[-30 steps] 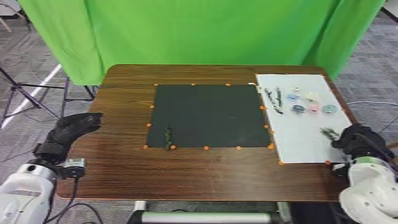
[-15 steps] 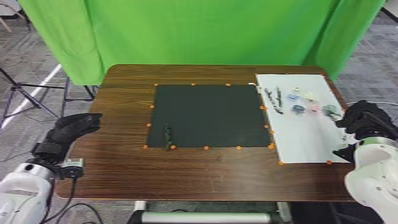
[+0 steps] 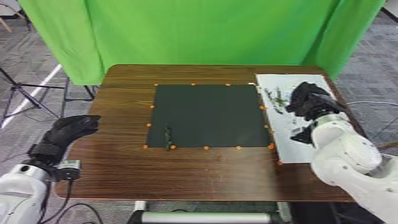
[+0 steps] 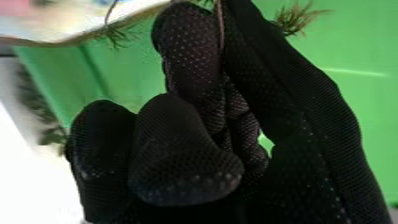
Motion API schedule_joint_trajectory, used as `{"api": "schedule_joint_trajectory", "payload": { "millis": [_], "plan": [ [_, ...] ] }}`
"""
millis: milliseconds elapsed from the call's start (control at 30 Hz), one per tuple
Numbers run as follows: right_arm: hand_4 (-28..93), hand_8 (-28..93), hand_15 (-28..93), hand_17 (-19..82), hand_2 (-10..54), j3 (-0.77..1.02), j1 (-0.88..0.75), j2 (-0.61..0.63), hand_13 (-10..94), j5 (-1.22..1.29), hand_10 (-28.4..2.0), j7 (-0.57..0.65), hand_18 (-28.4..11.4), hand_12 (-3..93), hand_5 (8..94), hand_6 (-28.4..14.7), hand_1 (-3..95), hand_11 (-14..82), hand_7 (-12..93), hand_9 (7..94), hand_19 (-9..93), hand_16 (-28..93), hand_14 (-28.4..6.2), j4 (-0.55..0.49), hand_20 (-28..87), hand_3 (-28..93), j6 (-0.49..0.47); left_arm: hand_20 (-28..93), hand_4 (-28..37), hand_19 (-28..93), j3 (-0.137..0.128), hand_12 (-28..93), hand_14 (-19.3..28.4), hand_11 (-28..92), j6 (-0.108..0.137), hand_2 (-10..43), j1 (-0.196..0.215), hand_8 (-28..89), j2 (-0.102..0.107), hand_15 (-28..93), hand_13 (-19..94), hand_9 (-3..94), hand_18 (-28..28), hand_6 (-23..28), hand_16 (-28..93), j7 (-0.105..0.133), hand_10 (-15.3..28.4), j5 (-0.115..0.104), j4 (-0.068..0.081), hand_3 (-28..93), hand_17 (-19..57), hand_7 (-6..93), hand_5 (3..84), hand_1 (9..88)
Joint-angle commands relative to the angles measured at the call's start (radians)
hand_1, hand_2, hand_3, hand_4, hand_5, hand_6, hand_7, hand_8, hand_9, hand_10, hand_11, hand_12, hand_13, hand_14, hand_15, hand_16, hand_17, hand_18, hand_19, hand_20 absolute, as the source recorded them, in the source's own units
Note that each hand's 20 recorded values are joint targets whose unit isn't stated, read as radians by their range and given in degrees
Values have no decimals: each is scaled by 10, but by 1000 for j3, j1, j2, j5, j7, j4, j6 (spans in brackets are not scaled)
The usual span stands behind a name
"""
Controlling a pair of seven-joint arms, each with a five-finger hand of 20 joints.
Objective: Arrange flowers
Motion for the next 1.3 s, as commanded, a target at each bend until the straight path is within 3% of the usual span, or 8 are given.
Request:
{"api": "schedule_joint_trajectory", "payload": {
  "millis": [33, 400, 867, 1300],
  "plan": [
    [-30, 177, 617, 713, -95, 6, -3, -297, 937, -78, -111, 53, -84, 353, 726, -51, 637, 316, 385, 911, 932, 342, -3, 21, 413, 507, -28, 127, -201, 125, -4, 98, 198, 188, -22, 29, 19, -64, 1, 186, 355, 411, 141, 53, -43, -24, 161, 6, -8, 581, 82, 163, 432, 305],
    [-14, 174, 623, 719, -95, -40, 20, -508, 937, -118, -116, 56, -81, 344, 726, -56, 636, 334, 393, 911, 932, 325, 0, 97, 401, 507, -49, 126, -201, 125, 11, 98, 198, 186, -43, 27, 10, -64, 3, 186, 354, 409, 141, 52, -42, -40, 161, 15, -6, 581, 81, 161, 432, 301],
    [-6, 163, 626, 723, -95, -188, 63, -563, 937, -107, -116, 25, -80, 331, 720, -57, 636, 353, 413, 907, 932, 313, 1, 135, 399, 508, -55, 126, -203, 125, 19, 98, 199, 181, -67, 24, 1, -64, 1, 185, 352, 406, 142, 51, -41, -48, 162, 18, -2, 580, 79, 158, 430, 300],
    [-14, 133, 604, 725, -95, -245, 109, -588, 937, -10, -118, 20, -71, 306, 722, -62, 645, 322, 417, 917, 930, 292, -3, 184, 363, 497, 80, 124, -202, 127, 21, 99, 198, 178, -86, 24, -4, -63, 3, 183, 349, 400, 144, 51, -41, -59, 161, 21, -2, 579, 74, 153, 429, 298]
  ]
}}
